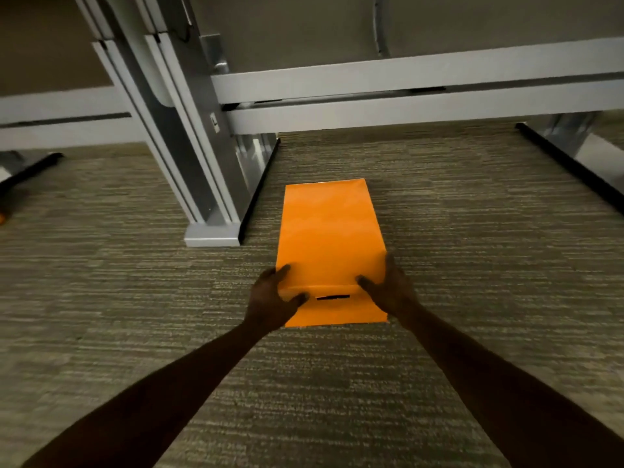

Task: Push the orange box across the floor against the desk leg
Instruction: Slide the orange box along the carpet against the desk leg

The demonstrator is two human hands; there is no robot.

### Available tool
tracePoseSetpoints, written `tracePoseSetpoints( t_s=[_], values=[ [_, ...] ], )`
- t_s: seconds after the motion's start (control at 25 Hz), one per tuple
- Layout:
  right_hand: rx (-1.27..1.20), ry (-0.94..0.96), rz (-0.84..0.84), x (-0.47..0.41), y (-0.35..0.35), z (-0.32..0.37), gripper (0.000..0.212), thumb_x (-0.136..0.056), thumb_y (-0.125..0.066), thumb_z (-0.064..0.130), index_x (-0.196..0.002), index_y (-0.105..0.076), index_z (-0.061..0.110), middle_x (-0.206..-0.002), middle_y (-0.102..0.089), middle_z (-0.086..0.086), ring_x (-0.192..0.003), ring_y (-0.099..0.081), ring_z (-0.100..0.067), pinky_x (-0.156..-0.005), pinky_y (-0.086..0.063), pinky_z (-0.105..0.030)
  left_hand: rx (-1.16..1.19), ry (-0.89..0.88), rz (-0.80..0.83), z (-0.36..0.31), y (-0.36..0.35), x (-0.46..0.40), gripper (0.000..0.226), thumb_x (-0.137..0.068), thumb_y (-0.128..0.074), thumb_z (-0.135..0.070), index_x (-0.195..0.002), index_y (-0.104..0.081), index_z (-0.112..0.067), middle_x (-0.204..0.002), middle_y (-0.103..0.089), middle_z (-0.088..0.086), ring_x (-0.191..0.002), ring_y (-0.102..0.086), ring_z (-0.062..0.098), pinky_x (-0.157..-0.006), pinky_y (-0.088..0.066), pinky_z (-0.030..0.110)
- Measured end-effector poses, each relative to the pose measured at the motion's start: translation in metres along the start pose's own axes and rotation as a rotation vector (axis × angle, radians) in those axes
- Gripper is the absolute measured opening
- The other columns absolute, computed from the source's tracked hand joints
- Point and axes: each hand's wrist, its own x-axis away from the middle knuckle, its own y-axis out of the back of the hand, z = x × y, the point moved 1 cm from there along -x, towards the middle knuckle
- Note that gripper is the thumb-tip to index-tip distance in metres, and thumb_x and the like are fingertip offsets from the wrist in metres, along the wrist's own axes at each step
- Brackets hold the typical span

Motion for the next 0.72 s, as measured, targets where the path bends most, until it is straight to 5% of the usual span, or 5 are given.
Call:
tracePoseSetpoints(
  t_s=[0.24,0.48,0.72],
  values=[
    [0.024,0.055,0.046,-0.017,0.007,0.016,0.130,-0.074,-0.083,0.061,-0.164,0.001,0.018,-0.170,-0.016,-0.014,-0.154,-0.023,-0.040,-0.121,-0.029,-0.058,-0.042,0.043,0.206,-0.009,-0.014,-0.029,0.132,-0.069,-0.084,-0.066,-0.165,0.001,-0.033,-0.171,0.020,0.015,-0.159,-0.003,0.044,-0.122,-0.031,0.062],
    [-0.056,0.035,0.024,-0.024,-0.013,0.027,0.116,-0.082,-0.080,0.053,-0.165,-0.006,0.021,-0.169,-0.020,-0.017,-0.152,-0.026,-0.039,-0.120,-0.031,-0.052,0.027,0.085,0.109,-0.001,-0.004,-0.049,0.136,-0.056,-0.096,-0.055,-0.164,-0.021,-0.021,-0.170,-0.009,0.016,-0.154,-0.023,0.040,-0.123,-0.033,0.055],
    [-0.109,0.092,0.080,-0.035,-0.043,0.063,0.108,-0.086,-0.077,0.050,-0.164,-0.006,0.026,-0.170,-0.018,-0.013,-0.153,-0.025,-0.036,-0.120,-0.029,-0.049,-0.057,0.100,0.025,0.037,0.022,-0.059,0.134,-0.059,-0.091,-0.063,-0.164,-0.017,-0.028,-0.172,-0.002,0.013,-0.154,-0.024,0.041,-0.121,-0.036,0.054]
  ],
)
